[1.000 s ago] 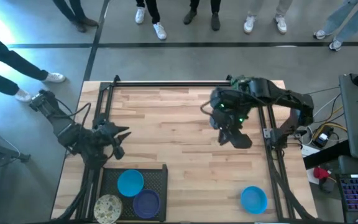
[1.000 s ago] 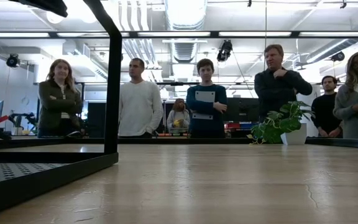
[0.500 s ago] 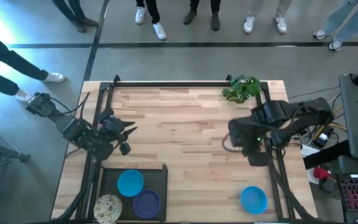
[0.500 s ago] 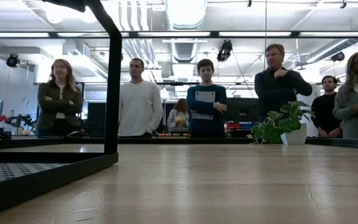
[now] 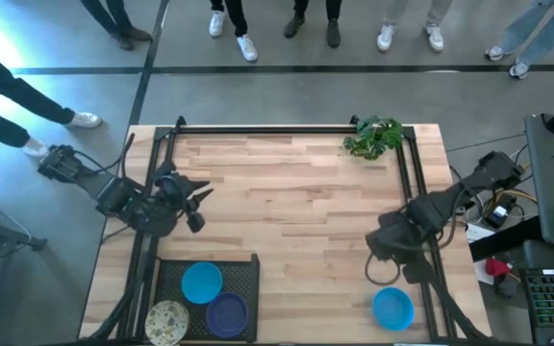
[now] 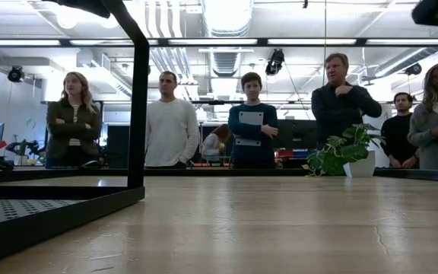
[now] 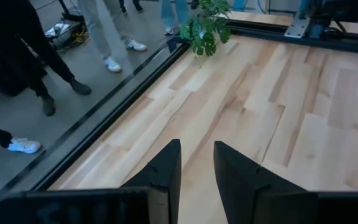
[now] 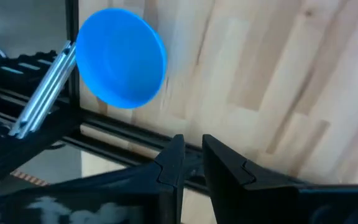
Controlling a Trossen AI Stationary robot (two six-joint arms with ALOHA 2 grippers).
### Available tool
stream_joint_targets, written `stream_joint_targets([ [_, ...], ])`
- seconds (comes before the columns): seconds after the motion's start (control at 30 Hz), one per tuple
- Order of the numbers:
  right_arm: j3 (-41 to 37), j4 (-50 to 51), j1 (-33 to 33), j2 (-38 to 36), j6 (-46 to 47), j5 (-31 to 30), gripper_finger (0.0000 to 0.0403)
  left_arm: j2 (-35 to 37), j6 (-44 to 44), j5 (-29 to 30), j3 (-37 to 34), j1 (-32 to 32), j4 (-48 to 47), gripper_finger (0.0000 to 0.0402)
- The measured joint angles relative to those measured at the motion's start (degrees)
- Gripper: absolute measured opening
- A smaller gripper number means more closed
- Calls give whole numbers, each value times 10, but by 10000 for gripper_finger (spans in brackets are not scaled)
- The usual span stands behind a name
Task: Pick & Place Mini bowls
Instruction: Stack the blue bowl on the blue bowl on the shelf
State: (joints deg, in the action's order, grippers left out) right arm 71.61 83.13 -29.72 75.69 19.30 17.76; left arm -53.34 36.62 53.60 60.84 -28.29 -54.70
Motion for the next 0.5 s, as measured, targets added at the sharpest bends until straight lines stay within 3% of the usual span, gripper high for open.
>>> stream_joint_targets([
  [0.27,-99,-151,-72,5,3,1,54,0,-17,-7,0,19,3,89],
  [0.5,-181,-286,-96,10,35,1,54,0,-32,-39,0,33,5,89],
])
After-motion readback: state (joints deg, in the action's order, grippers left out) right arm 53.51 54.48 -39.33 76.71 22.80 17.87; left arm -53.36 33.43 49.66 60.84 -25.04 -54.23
